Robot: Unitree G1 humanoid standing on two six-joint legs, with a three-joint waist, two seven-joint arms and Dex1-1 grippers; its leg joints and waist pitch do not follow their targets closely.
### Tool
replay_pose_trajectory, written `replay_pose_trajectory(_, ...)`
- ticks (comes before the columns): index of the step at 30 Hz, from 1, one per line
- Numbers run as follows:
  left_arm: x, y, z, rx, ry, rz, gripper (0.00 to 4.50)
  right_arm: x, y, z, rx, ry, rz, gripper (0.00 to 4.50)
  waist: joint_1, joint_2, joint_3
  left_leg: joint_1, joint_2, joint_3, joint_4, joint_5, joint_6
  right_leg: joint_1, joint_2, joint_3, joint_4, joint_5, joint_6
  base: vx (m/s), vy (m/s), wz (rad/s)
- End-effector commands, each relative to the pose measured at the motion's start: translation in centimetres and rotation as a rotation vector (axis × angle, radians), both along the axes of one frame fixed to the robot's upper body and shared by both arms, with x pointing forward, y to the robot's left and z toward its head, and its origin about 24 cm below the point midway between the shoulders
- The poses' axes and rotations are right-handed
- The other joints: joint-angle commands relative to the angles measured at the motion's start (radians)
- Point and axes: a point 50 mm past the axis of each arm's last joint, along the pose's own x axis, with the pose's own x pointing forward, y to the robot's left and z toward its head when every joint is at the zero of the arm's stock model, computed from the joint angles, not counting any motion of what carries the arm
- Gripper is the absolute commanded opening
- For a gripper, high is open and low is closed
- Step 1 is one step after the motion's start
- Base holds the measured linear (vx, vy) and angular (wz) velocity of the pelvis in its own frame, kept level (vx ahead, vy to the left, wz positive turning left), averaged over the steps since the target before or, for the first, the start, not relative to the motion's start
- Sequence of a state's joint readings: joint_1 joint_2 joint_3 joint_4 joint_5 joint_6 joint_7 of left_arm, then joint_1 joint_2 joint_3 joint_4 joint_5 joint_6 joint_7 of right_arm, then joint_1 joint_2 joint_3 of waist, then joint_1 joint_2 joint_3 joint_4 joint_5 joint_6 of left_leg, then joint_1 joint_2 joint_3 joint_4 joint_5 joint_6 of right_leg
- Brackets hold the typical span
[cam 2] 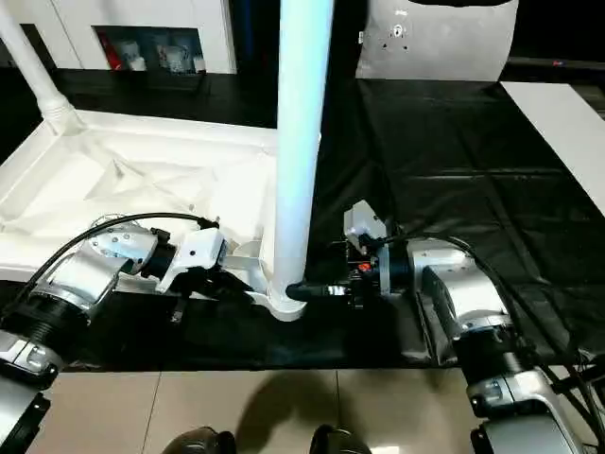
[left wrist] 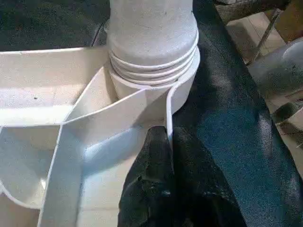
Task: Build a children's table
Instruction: Rotate leg to tighten
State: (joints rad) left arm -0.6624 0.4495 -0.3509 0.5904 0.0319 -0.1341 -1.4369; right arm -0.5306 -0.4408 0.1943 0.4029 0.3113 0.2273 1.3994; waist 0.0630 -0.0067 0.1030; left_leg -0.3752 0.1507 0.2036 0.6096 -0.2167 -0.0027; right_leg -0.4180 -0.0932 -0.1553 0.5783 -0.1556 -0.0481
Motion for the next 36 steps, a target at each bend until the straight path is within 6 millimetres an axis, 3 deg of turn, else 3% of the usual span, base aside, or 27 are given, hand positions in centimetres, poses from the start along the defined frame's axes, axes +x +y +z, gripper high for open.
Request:
replay_pose_trajectory(1,-0.7,-0.4,-0.7,0.045,0.032,-0.063,0.0,0.1,0.3,0.0,-0.005,-0.01,0.021,2.93,0.001,-0.001,-0.068,0.016,0.112,-0.049,-0.08,-0.087,0.074,0.063,-0.108,0.096,-0.047,-0.174,-0.224,0.0,0.0,0.0)
replay_pose_trajectory(9,-0.7,-0.4,-0.7,0.047,0.033,-0.061,0.0,-0.1,1.0,-0.4,0.01,0.018,0.056,2.2,0.0,0.0,-0.066,0.017,0.113,-0.049,-0.082,-0.108,0.061,0.064,-0.108,0.097,-0.048,-0.178,-0.232,0.0,0.0,0.0)
replay_pose_trajectory(15,0.0,-0.7,-0.8,0.016,0.05,0.048,0.0,-0.5,1.5,-0.6,0.047,0.05,0.042,2.0,0.0,0.002,-0.062,0.017,0.113,-0.047,-0.084,-0.115,0.059,0.064,-0.108,0.099,-0.051,-0.18,-0.236,0.0,0.0,0.0)
replay_pose_trajectory(19,1.2,-1.9,-0.6,-0.059,0.043,0.219,0.0,0.1,2.2,-0.8,0.068,0.053,-0.153,1.98,0.0,-0.002,-0.051,0.019,0.111,-0.05,-0.09,-0.177,0.03,0.063,-0.113,0.1,-0.072,-0.312,-0.2,0.0,0.0,0.0)
replay_pose_trajectory(20,1.6,-2.7,-0.5,-0.094,0.047,0.286,0.0,1.0,2.7,-1.1,0.051,0.029,-0.32,1.97,-0.009,-0.001,-0.044,0.025,0.107,-0.057,-0.093,-0.232,-0.004,0.056,-0.113,0.098,-0.088,-0.44,-0.168,0.0,0.0,0.0)
replay_pose_trajectory(21,1.7,-2.8,-0.5,-0.098,0.047,0.293,0.0,1.1,2.7,-1.1,0.049,0.026,-0.34,1.97,-0.011,-0.002,-0.045,0.028,0.106,-0.06,-0.093,-0.245,-0.017,0.056,-0.117,0.098,-0.093,-0.477,-0.153,0.0,0.0,0.0)
replay_pose_trajectory(23,2.0,-3.4,-0.4,-0.115,0.043,0.339,0.0,1.7,3.0,-1.3,0.047,0.026,-0.442,1.97,-0.025,-0.006,-0.043,0.022,0.102,-0.067,-0.093,-0.255,-0.02,0.061,-0.119,0.093,-0.101,-0.544,-0.12,0.0,0.0,0.0)
replay_pose_trajectory(24,2.4,-3.9,-0.4,-0.127,0.032,0.384,0.0,2.0,3.4,-1.3,0.053,0.031,-0.517,1.96,-0.034,-0.007,-0.042,0.02,0.101,-0.068,-0.092,-0.254,-0.01,0.06,-0.117,0.093,-0.103,-0.54,-0.113,0.0,0.0,0.0)
replay_pose_trajectory(25,2.8,-4.6,-0.3,-0.143,0.025,0.443,0.0,2.4,3.9,-1.4,0.059,0.034,-0.598,1.96,-0.035,0.0,-0.043,0.02,0.103,-0.069,-0.092,-0.252,-0.009,0.059,-0.115,0.094,-0.101,-0.527,-0.116,0.0,0.0,0.0)
replay_pose_trajectory(26,3.1,-5.1,-0.3,-0.152,0.021,0.483,0.0,2.7,4.2,-1.4,0.061,0.037,-0.651,1.96,-0.045,-0.003,-0.042,0.024,0.099,-0.066,-0.092,-0.255,-0.009,0.052,-0.111,0.092,-0.105,-0.522,-0.12,0.0,0.0,0.0)
replay_pose_trajectory(29,4.0,-7.0,0.0,-0.182,-0.013,0.608,0.0,3.7,5.3,-1.7,0.052,0.049,-0.882,1.95,-0.05,-0.002,-0.045,0.019,0.094,-0.062,-0.089,-0.219,0.008,0.054,-0.11,0.093,-0.102,-0.483,-0.126,0.0,0.0,0.0)
replay_pose_trajectory(31,4.5,-7.9,0.2,-0.197,-0.04,0.681,0.0,4.3,5.8,-1.9,0.039,0.053,-1.013,1.95,-0.054,-0.001,-0.053,0.017,0.095,-0.062,-0.089,-0.167,0.015,0.057,-0.109,0.094,-0.09,-0.395,-0.148,0.0,0.0,0.0)
replay_pose_trajectory(32,4.8,-8.4,0.4,-0.207,-0.053,0.711,0.0,4.5,6.2,-1.8,0.053,0.05,-1.042,1.95,-0.055,0.006,-0.055,0.015,0.095,-0.058,-0.087,-0.138,0.023,0.055,-0.107,0.095,-0.085,-0.321,-0.169,0.0,0.0,0.0)
replay_pose_trajectory(33,4.9,-8.7,0.5,-0.213,-0.061,0.728,0.0,4.6,6.4,-1.8,0.064,0.048,-1.054,1.95,-0.055,0.004,-0.058,0.013,0.095,-0.058,-0.086,-0.125,0.028,0.059,-0.106,0.095,-0.079,-0.283,-0.18,0.0,0.0,0.0)
replay_pose_trajectory(34,5.0,-9.0,0.6,-0.215,-0.073,0.74,0.0,4.7,6.7,-1.6,0.074,0.035,-1.059,2.3,-0.052,0.007,-0.061,0.009,0.093,-0.056,-0.083,-0.089,0.052,0.065,-0.106,0.095,-0.068,-0.203,-0.204,0.0,0.0,0.0)
replay_pose_trajectory(36,5.1,-9.8,0.9,-0.219,-0.103,0.747,0.0,4.9,7.1,-1.1,0.104,0.01,-1.084,2.65,-0.052,0.006,-0.06,0.009,0.092,-0.051,-0.081,-0.07,0.088,0.064,-0.105,0.096,-0.064,-0.137,-0.226,0.0,0.0,0.0)
